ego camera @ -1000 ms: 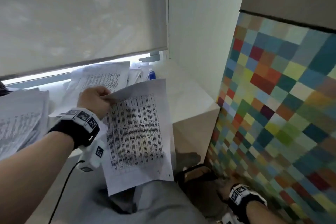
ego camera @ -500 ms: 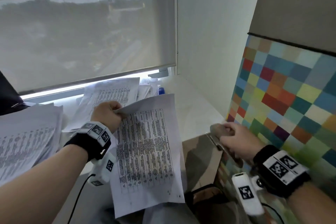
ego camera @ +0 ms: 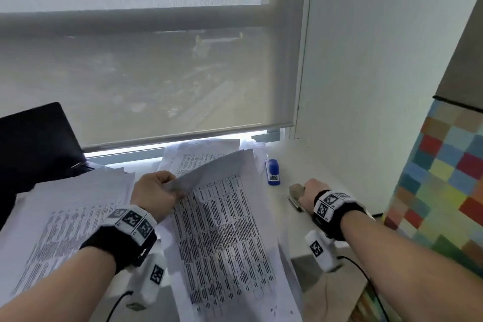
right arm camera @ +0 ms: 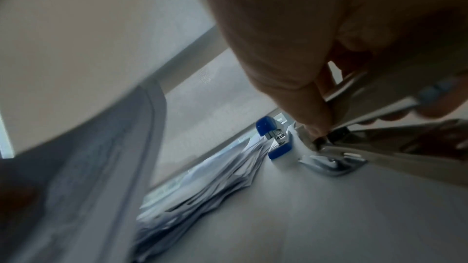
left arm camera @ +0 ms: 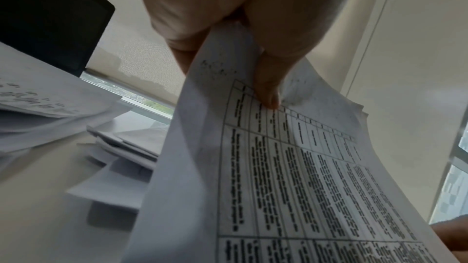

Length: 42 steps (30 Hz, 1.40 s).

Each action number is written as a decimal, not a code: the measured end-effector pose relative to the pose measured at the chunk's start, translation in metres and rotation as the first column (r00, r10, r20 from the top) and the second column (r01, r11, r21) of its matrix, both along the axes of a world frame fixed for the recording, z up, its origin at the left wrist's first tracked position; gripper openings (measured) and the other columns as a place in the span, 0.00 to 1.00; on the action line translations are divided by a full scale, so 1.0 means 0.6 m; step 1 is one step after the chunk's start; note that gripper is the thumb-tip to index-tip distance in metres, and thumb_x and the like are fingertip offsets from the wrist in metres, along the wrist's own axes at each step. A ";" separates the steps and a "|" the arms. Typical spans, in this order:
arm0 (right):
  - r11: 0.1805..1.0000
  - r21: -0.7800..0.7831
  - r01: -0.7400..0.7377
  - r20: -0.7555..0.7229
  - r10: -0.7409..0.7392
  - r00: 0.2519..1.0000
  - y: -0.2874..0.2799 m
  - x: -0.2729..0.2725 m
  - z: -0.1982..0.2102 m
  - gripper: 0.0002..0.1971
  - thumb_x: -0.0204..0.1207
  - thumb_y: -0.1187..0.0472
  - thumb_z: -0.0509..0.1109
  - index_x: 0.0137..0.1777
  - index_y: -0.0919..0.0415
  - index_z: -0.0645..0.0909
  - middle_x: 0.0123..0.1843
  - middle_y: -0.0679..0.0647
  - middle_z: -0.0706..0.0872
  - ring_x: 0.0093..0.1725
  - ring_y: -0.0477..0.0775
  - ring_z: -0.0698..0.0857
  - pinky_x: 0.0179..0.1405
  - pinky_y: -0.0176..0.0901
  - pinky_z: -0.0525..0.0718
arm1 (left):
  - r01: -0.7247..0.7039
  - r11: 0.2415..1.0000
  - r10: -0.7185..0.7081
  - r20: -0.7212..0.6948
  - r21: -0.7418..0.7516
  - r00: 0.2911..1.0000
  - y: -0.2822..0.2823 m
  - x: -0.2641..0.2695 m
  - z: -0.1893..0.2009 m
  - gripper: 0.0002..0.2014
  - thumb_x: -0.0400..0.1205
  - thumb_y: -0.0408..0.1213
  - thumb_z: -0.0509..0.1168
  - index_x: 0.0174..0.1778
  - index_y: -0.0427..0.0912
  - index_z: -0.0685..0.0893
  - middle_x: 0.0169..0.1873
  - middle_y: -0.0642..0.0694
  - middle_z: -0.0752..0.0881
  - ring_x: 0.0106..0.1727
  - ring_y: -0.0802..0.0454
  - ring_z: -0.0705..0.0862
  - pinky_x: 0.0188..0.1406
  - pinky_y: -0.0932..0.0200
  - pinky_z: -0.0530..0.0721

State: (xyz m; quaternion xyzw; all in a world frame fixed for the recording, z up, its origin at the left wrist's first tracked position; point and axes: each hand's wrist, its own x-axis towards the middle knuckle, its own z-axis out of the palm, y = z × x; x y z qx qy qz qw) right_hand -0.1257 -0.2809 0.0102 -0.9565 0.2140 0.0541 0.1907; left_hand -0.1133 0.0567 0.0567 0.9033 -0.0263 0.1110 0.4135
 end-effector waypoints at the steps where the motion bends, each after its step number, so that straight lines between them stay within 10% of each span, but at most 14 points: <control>1: 0.998 -0.057 -0.016 0.003 0.016 1.000 0.005 0.017 0.002 0.22 0.75 0.42 0.58 0.52 0.61 0.80 0.58 0.63 0.85 0.53 0.65 0.82 0.53 0.47 0.81 | -0.003 1.000 0.003 0.001 -0.009 1.000 0.006 0.008 0.002 0.07 0.73 0.33 0.76 0.31 0.39 0.87 0.19 0.50 0.80 0.21 0.56 0.75 0.14 0.70 0.70; 7: 0.999 0.038 -0.014 0.172 0.007 0.985 0.048 0.154 0.040 0.28 0.77 0.50 0.65 0.75 0.59 0.68 0.70 0.64 0.72 0.68 0.67 0.76 0.67 0.54 0.77 | 0.010 0.999 -0.011 -0.034 -0.041 0.999 0.031 0.064 -0.001 0.08 0.69 0.35 0.80 0.30 0.42 0.88 0.23 0.48 0.86 0.25 0.54 0.79 0.25 0.60 0.80; 11: 0.957 0.281 0.069 0.069 -0.092 0.993 0.068 0.215 -0.001 0.19 0.76 0.48 0.67 0.50 0.67 0.79 0.53 0.64 0.84 0.57 0.65 0.85 0.47 0.42 0.76 | 0.068 0.991 -0.075 -0.061 -0.113 0.995 0.034 0.082 -0.017 0.09 0.69 0.30 0.81 0.28 0.42 0.87 0.21 0.48 0.85 0.24 0.56 0.79 0.26 0.57 0.79; 15: 0.945 0.299 0.132 0.110 -0.171 0.979 0.066 0.226 -0.017 0.15 0.81 0.61 0.64 0.63 0.67 0.80 0.66 0.67 0.81 0.66 0.63 0.80 0.47 0.39 0.70 | 0.109 0.984 -0.121 -0.077 -0.140 0.990 0.043 0.093 -0.040 0.10 0.68 0.30 0.81 0.27 0.45 0.87 0.21 0.48 0.85 0.25 0.56 0.78 0.28 0.55 0.78; 18: 0.860 0.491 0.142 0.290 -0.315 0.904 0.050 0.217 0.013 0.12 0.80 0.57 0.65 0.47 0.67 0.84 0.50 0.68 0.86 0.52 0.64 0.85 0.52 0.50 0.79 | 0.122 0.981 -0.136 -0.090 -0.148 0.987 0.050 0.096 -0.049 0.12 0.68 0.31 0.81 0.28 0.50 0.87 0.22 0.46 0.85 0.26 0.54 0.80 0.29 0.53 0.79; 22: 0.504 0.857 -0.109 0.417 -0.554 0.720 0.031 0.158 0.088 0.07 0.66 0.61 0.75 0.32 0.60 0.81 0.33 0.58 0.80 0.36 0.56 0.79 0.41 0.56 0.84 | 0.111 0.985 -0.123 -0.083 -0.134 0.989 0.053 0.095 -0.051 0.12 0.68 0.28 0.80 0.27 0.48 0.87 0.22 0.46 0.85 0.26 0.54 0.78 0.30 0.56 0.79; 25: 0.202 0.942 -0.269 0.336 -0.529 0.779 0.013 0.096 0.132 0.10 0.76 0.74 0.64 0.35 0.63 0.72 0.34 0.58 0.72 0.34 0.55 0.74 0.37 0.48 0.76 | 0.097 0.986 -0.109 -0.086 -0.133 0.990 0.048 0.086 -0.053 0.11 0.67 0.27 0.80 0.26 0.43 0.86 0.20 0.48 0.83 0.25 0.54 0.77 0.30 0.56 0.78; 28: -0.118 0.966 -0.231 0.158 -0.441 0.884 0.014 0.029 0.132 0.06 0.77 0.69 0.64 0.38 0.65 0.73 0.34 0.59 0.76 0.39 0.56 0.79 0.57 0.59 0.80 | 0.089 0.990 -0.099 -0.087 -0.112 0.991 0.039 0.074 -0.055 0.09 0.68 0.28 0.80 0.27 0.41 0.86 0.20 0.50 0.83 0.26 0.53 0.77 0.29 0.58 0.76; 32: -0.381 0.898 -0.218 0.074 -0.360 0.930 0.044 -0.022 0.095 0.30 0.42 0.66 0.86 0.43 0.61 0.73 0.41 0.63 0.80 0.51 0.65 0.82 0.54 0.66 0.84 | 0.089 0.993 -0.094 -0.057 -0.081 0.994 0.030 0.052 -0.051 0.10 0.68 0.29 0.79 0.27 0.43 0.86 0.18 0.55 0.79 0.23 0.57 0.75 0.27 0.62 0.74; 35: -0.274 0.926 -0.261 0.166 -0.324 0.931 0.074 -0.039 0.083 0.23 0.48 0.71 0.82 0.39 0.61 0.74 0.36 0.60 0.82 0.37 0.61 0.83 0.48 0.59 0.83 | 0.091 0.993 -0.094 -0.041 -0.074 0.995 0.030 0.040 -0.036 0.09 0.68 0.28 0.78 0.27 0.41 0.86 0.19 0.54 0.81 0.24 0.57 0.76 0.29 0.59 0.77; 39: 0.222 0.922 -0.318 0.347 -0.105 0.932 0.129 -0.065 0.076 0.32 0.57 0.72 0.68 0.67 0.69 0.73 0.46 0.66 0.85 0.40 0.61 0.84 0.37 0.52 0.82 | 0.123 0.986 -0.130 -0.058 -0.111 0.990 0.040 0.022 -0.003 0.11 0.67 0.26 0.79 0.26 0.45 0.87 0.20 0.52 0.83 0.23 0.61 0.77 0.26 0.63 0.76; 42: 0.635 0.649 -0.419 0.408 0.174 0.896 0.150 -0.079 0.069 0.30 0.66 0.73 0.71 0.70 0.60 0.73 0.42 0.55 0.82 0.32 0.40 0.82 0.33 0.32 0.83 | 0.128 0.983 -0.139 -0.075 -0.133 0.987 0.055 0.005 0.016 0.15 0.66 0.24 0.80 0.21 0.46 0.85 0.18 0.55 0.82 0.20 0.66 0.75 0.22 0.69 0.74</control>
